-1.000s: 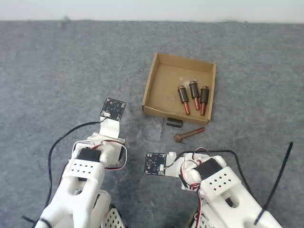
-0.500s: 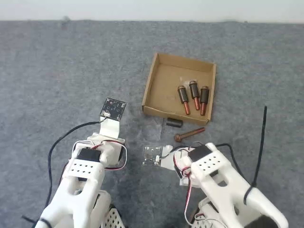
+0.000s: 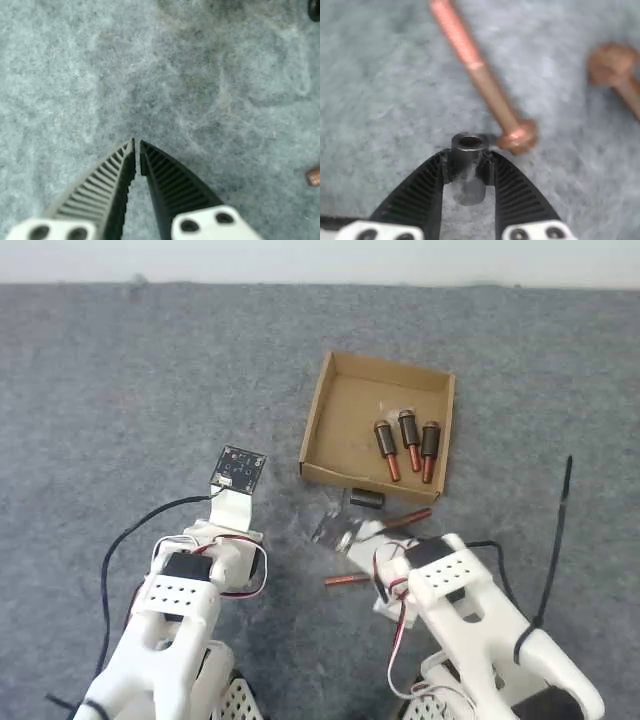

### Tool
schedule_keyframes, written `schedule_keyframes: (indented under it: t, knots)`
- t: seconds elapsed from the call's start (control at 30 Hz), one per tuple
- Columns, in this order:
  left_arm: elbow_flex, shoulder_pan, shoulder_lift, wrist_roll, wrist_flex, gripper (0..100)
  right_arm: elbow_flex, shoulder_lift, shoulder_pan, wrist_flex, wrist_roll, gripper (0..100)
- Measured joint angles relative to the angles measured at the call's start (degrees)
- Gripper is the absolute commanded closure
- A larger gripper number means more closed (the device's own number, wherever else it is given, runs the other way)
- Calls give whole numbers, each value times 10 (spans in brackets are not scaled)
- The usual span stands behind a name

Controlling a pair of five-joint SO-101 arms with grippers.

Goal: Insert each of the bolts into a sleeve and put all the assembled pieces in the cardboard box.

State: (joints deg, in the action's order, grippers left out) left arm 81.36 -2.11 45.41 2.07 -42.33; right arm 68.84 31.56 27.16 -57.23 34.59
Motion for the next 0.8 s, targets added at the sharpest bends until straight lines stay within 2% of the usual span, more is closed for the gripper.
schedule_keyframes:
  t: [0.17, 0.4, 0.63, 0.8]
  knots:
    - [0, -1, 0, 0, 0, 988, -19, -1, -100, 3, -127, 992]
    - [0, 0, 0, 0, 0, 987, -61, -1, -280, 6, -253, 989]
    - [-5, -1, 0, 0, 0, 987, -67, -4, -360, 31, -283, 989]
    - [-83, -2, 0, 0, -79, 987, -67, -4, -407, 40, -284, 989]
